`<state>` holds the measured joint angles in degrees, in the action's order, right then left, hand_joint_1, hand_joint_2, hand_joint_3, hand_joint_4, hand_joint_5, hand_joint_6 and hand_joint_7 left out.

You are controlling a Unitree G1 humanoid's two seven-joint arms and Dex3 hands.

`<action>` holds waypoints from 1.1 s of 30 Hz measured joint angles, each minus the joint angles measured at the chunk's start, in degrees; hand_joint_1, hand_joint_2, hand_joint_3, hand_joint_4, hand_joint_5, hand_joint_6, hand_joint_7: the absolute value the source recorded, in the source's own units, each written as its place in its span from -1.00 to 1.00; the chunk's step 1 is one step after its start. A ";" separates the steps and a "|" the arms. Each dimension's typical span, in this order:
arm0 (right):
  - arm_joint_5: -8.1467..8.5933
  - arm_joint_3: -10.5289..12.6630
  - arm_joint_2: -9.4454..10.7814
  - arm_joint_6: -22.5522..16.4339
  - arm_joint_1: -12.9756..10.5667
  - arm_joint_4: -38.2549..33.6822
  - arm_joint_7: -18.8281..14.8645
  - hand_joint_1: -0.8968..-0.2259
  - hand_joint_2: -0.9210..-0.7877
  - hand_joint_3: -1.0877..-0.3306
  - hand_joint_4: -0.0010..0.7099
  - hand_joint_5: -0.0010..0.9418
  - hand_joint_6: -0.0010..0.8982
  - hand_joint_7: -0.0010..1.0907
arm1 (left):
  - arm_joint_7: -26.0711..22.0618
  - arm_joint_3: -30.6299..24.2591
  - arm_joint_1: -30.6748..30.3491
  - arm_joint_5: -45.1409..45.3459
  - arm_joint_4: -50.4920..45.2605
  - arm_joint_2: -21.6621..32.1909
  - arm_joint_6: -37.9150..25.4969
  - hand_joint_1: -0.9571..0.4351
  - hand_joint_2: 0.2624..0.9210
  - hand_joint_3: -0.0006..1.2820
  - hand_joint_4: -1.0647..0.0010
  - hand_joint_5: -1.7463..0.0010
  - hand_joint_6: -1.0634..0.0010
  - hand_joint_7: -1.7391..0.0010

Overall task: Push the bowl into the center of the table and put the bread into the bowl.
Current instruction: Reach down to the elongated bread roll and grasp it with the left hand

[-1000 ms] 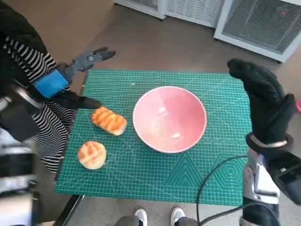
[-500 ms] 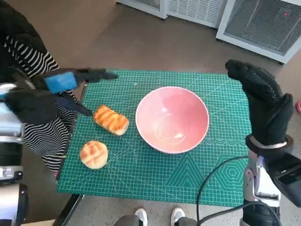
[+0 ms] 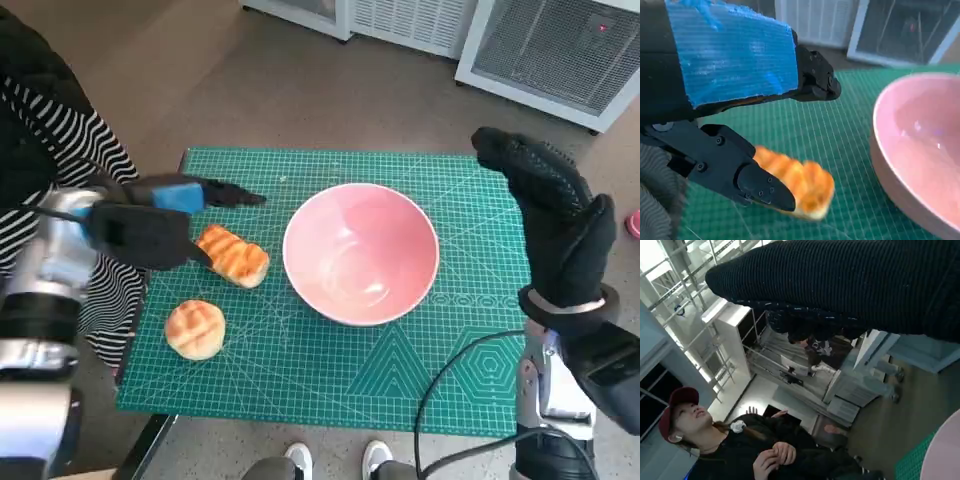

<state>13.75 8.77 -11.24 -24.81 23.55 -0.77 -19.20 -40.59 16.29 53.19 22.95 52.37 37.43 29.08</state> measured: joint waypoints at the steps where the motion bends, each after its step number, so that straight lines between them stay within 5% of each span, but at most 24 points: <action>1: 0.01 0.00 0.01 0.05 0.00 0.00 0.00 -0.44 -1.00 0.04 -0.53 -0.98 -0.75 -0.22 | 0.43 0.45 0.18 0.36 1.24 -0.42 0.16 0.30 0.44 -0.99 0.58 0.98 0.30 0.98; 20: 0.12 0.32 0.01 0.32 -0.96 0.59 0.01 -0.39 -1.00 0.05 -0.52 -0.98 -0.76 -0.20 | 13.89 10.81 5.03 12.86 18.49 -7.06 -4.71 0.27 0.53 -0.97 0.40 0.97 0.22 0.98; 28: 0.01 0.36 0.02 0.27 -1.82 0.91 0.75 -0.37 -1.00 0.05 -0.50 -0.98 -0.77 -0.20 | 18.14 14.06 5.61 15.78 20.40 -7.98 -6.78 0.35 0.83 -0.96 -0.20 0.94 -0.29 0.91; 29: 0.01 0.36 0.02 0.28 -1.89 1.06 0.87 -0.37 -1.00 0.05 -0.50 -0.98 -0.77 -0.19 | 18.46 14.44 5.68 16.25 20.51 -7.99 -6.96 0.25 0.86 -0.93 -0.28 0.92 -0.26 0.63; 30: 0.00 0.36 0.02 0.28 -1.93 1.15 0.97 -0.36 -1.00 0.05 -0.50 -0.98 -0.77 -0.19 | 18.66 14.66 5.71 16.58 20.55 -7.99 -7.01 0.06 0.93 -0.82 -0.45 0.89 -0.15 0.05; 33: -0.01 0.36 0.02 0.28 -1.98 1.36 1.16 -0.36 -1.00 0.05 -0.50 -0.98 -0.77 -0.19 | 19.24 15.22 5.98 17.20 20.55 -7.95 -6.90 0.27 0.98 -0.82 -0.29 0.10 -0.09 -0.33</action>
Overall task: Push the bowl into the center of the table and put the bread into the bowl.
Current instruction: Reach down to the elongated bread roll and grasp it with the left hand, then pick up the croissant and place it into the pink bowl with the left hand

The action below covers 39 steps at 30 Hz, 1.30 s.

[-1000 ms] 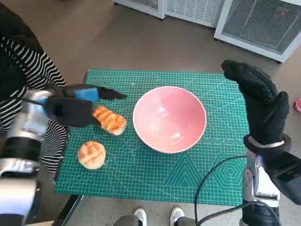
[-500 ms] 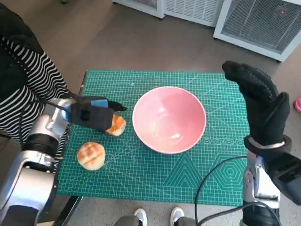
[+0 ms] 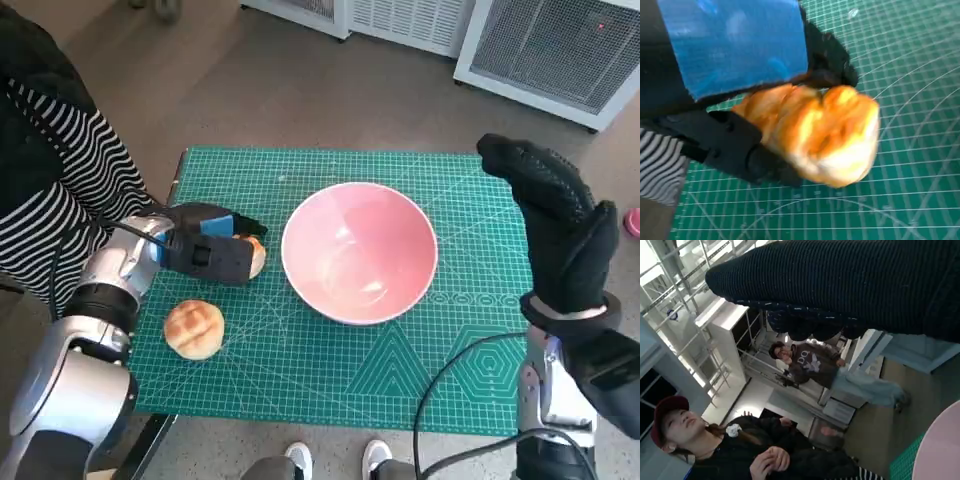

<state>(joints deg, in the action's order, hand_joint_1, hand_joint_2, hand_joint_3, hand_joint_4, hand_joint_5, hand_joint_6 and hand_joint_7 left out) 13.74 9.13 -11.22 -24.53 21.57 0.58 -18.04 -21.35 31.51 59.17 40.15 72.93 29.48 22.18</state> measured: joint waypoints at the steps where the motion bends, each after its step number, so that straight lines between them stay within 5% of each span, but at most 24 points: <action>1: -0.02 0.00 0.00 0.00 0.00 0.03 0.01 -0.36 -1.00 0.05 -0.50 -0.98 -0.77 -0.19 | 0.08 0.13 0.11 0.08 -0.01 0.03 0.20 0.29 0.98 -0.83 -0.28 0.03 -0.09 -0.36; 3: -0.03 -0.02 0.00 0.00 0.00 0.05 0.07 -0.36 -1.00 0.05 -0.50 -0.98 -0.77 -0.19 | 0.12 0.27 0.39 0.14 -0.04 0.19 0.74 0.34 0.99 -0.86 -0.29 -0.15 -0.12 -0.40; 10: -0.03 -0.03 0.00 -0.01 0.00 -0.04 0.18 -0.36 -1.00 0.05 -0.50 -0.98 -0.77 -0.19 | -0.59 -0.69 1.64 -0.58 -0.63 1.69 3.08 0.37 1.00 -0.88 -0.29 -0.30 -0.16 -0.38; 26: 0.24 0.16 -0.05 0.09 -0.01 -0.16 0.15 -0.36 -1.00 0.05 -0.49 -0.99 -0.78 -0.18 | -6.86 -16.64 4.09 -18.37 -15.39 7.07 12.85 0.38 0.95 -0.97 -0.53 -0.13 -0.30 -0.31; 39: 0.79 0.16 -0.05 0.09 -0.02 -0.53 -0.05 -0.37 -1.00 0.05 -0.48 -0.99 -0.78 -0.18 | -8.06 -18.80 5.23 -24.27 -31.54 0.57 12.69 0.38 0.96 -0.98 -0.49 -0.16 -0.30 -0.31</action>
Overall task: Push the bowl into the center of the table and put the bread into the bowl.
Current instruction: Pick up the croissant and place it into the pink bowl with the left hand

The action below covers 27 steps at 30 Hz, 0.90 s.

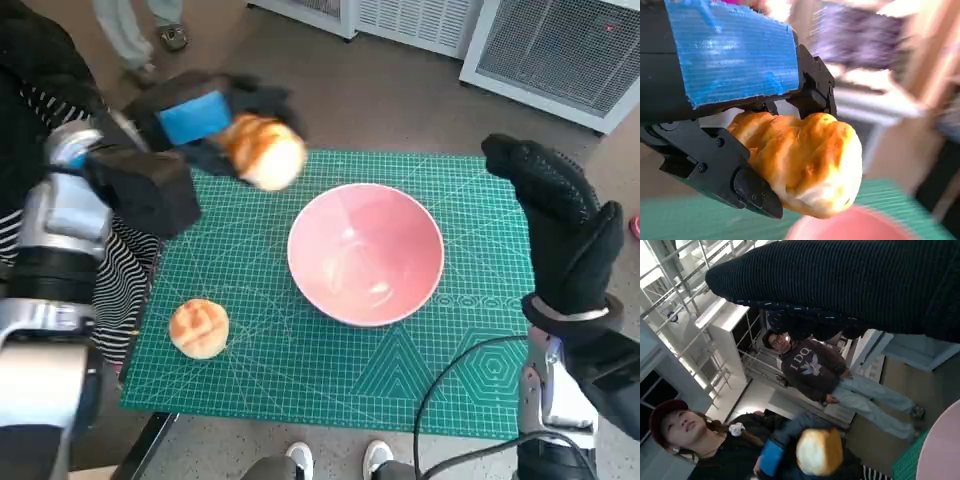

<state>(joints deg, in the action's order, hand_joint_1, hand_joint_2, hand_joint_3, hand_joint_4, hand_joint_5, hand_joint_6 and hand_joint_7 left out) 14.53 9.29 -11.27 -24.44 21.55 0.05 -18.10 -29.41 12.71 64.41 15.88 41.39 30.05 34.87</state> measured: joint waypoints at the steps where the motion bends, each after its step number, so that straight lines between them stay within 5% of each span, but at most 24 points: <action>1: 0.03 0.00 0.00 0.00 0.00 -0.03 -0.01 -0.37 -1.00 0.05 -0.48 -0.99 -0.78 -0.18 | 0.01 0.31 0.04 0.11 -0.39 -0.69 0.02 0.38 0.96 -0.97 -0.48 -0.16 -0.31 -0.31; 11: 0.44 0.00 -0.01 0.03 -0.42 0.08 -0.01 -0.37 -1.00 0.06 -0.46 -0.98 -0.78 -0.18 | 0.51 5.66 1.98 4.74 5.08 -7.86 2.33 0.38 0.99 -0.96 -0.43 -0.22 -0.23 -0.33; 25: 0.87 0.09 -0.03 0.62 -2.01 1.75 0.08 -0.40 -1.00 0.06 -0.46 -0.99 -0.78 -0.18 | 7.08 13.12 4.39 14.17 20.92 -15.61 4.36 0.38 0.99 -0.94 -0.42 -0.27 -0.19 -0.32; 27: 0.85 0.17 -0.03 0.71 -2.17 2.00 0.16 -0.40 -1.00 0.06 -0.46 -0.99 -0.78 -0.18 | 7.70 13.75 4.46 15.35 22.04 -15.97 4.28 0.38 1.00 -0.87 -0.30 -0.33 -0.11 -0.39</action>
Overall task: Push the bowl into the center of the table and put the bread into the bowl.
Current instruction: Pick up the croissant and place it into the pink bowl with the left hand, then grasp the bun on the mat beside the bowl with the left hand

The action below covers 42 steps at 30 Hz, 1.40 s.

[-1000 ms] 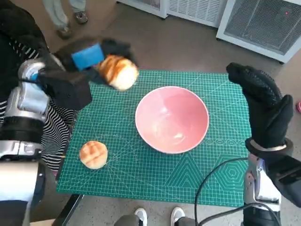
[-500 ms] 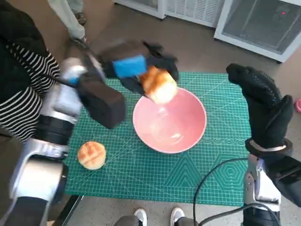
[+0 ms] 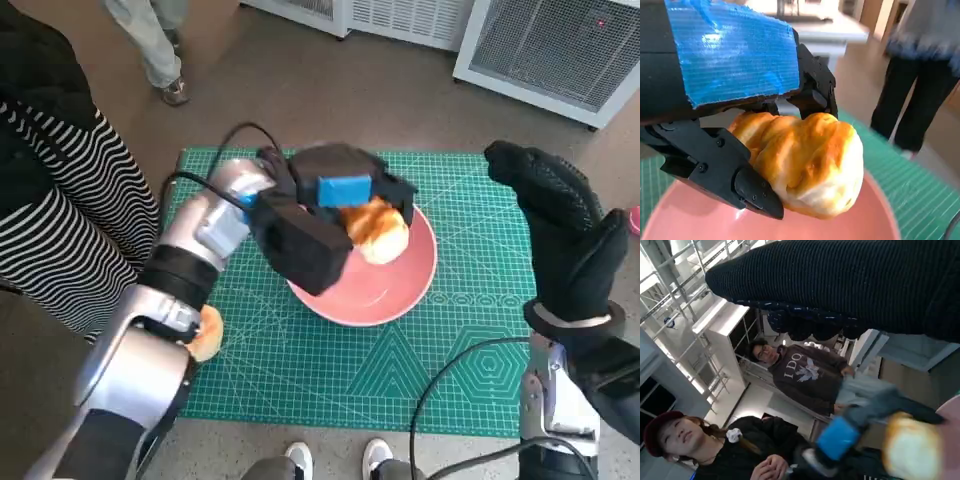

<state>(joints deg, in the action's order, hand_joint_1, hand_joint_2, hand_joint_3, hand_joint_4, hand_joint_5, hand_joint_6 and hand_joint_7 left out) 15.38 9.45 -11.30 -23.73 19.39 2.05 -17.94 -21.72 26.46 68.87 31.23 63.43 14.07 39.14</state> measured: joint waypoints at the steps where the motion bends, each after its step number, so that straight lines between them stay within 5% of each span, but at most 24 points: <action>1: -0.01 0.05 0.00 0.05 -0.03 0.09 0.04 -0.40 -1.00 0.07 -0.46 -0.99 -0.78 -0.18 | 0.04 0.19 0.08 0.25 0.51 -0.17 -0.10 0.38 1.00 -0.75 -0.10 -0.43 0.02 -0.49; 5: -0.03 0.29 -0.03 0.08 -0.09 0.39 0.21 -0.41 -1.00 0.07 -0.46 -0.99 -0.78 -0.18 | -2.11 0.73 0.38 0.45 1.69 -0.69 -2.54 0.34 0.71 -0.84 0.51 0.65 0.44 0.54; 8: -0.07 0.46 -0.07 0.08 -0.16 0.63 0.31 -0.41 -1.00 0.07 -0.46 -0.99 -0.78 -0.18 | -6.46 0.85 0.60 0.35 1.71 -0.69 -5.98 0.26 0.60 -0.92 0.78 0.89 0.57 0.81; 14: -0.14 0.76 -0.16 0.06 -0.26 0.79 0.55 -0.40 -1.00 0.07 -0.46 -0.99 -0.78 -0.18 | -12.69 0.43 0.31 -0.24 -1.05 0.47 -8.99 0.02 0.53 -0.96 0.90 0.98 0.61 0.94; 19: -0.26 0.77 -0.17 -0.03 -0.28 0.82 0.58 -0.39 -1.00 0.07 -0.46 -0.99 -0.78 -0.18 | -11.68 -1.52 -1.95 -2.28 -7.73 3.80 -4.44 -0.11 0.53 -0.98 0.86 0.98 0.53 0.93; 25: -0.25 0.77 -0.19 -0.17 -0.29 0.87 0.58 -0.38 -1.00 0.07 -0.46 -0.99 -0.78 -0.18 | -12.50 -4.47 -6.69 -6.72 -18.34 8.73 0.53 -0.16 0.52 -0.99 0.83 0.98 0.48 0.94; 42: 0.39 0.62 -0.22 -0.28 0.20 0.10 0.12 -0.36 -1.00 0.06 -0.47 -0.99 -0.79 -0.19 | -23.25 -17.41 -19.84 -26.20 -44.97 28.13 1.48 -0.28 0.54 -0.98 0.72 0.99 0.40 0.94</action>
<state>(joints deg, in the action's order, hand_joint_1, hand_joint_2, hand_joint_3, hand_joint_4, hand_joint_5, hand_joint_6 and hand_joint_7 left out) 15.77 10.07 -11.52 -24.01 19.58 2.15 -17.82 -44.97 9.05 49.02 5.03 18.46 42.20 40.62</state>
